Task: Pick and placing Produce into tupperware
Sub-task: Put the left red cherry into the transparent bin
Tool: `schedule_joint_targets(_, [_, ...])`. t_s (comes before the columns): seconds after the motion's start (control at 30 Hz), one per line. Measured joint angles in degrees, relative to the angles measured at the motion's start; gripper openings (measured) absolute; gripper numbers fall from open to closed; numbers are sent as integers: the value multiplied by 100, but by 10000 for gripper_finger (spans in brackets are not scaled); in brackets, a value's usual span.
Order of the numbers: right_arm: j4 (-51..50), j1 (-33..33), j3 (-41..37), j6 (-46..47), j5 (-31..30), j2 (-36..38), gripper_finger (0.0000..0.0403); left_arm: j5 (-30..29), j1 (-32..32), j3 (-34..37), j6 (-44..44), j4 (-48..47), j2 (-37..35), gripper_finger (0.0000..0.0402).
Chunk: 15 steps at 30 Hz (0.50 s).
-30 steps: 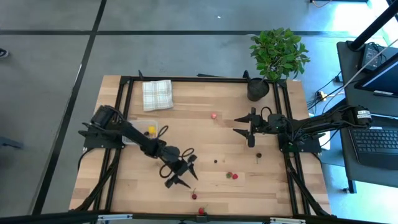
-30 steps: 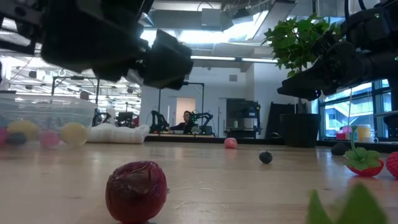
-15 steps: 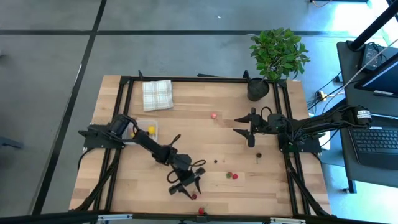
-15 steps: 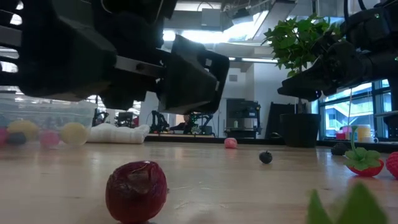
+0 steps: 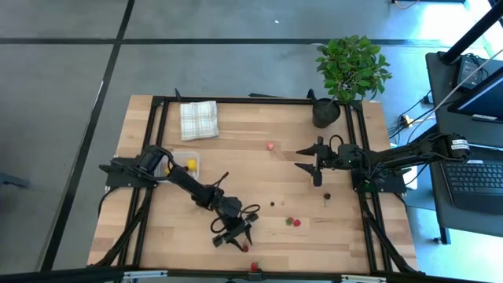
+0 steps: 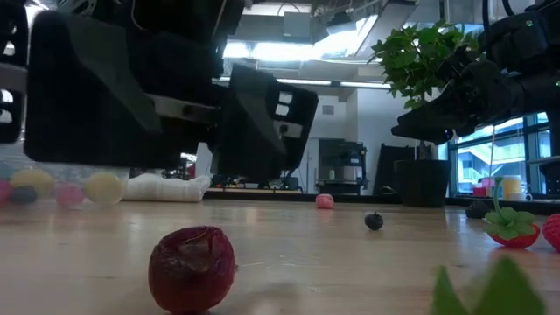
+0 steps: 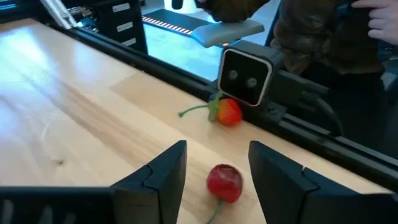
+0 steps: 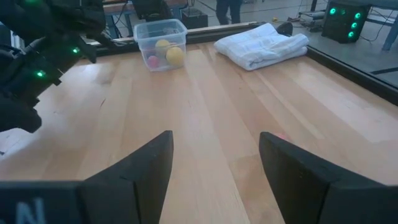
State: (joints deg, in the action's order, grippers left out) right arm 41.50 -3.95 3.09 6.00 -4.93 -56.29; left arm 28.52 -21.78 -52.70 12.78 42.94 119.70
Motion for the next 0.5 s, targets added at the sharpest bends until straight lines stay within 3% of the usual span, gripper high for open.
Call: schedule_joint_targets(0.5, [0, -2, 0, 4, 0, 0, 240, 124, -15, 4, 87, 470, 282, 149])
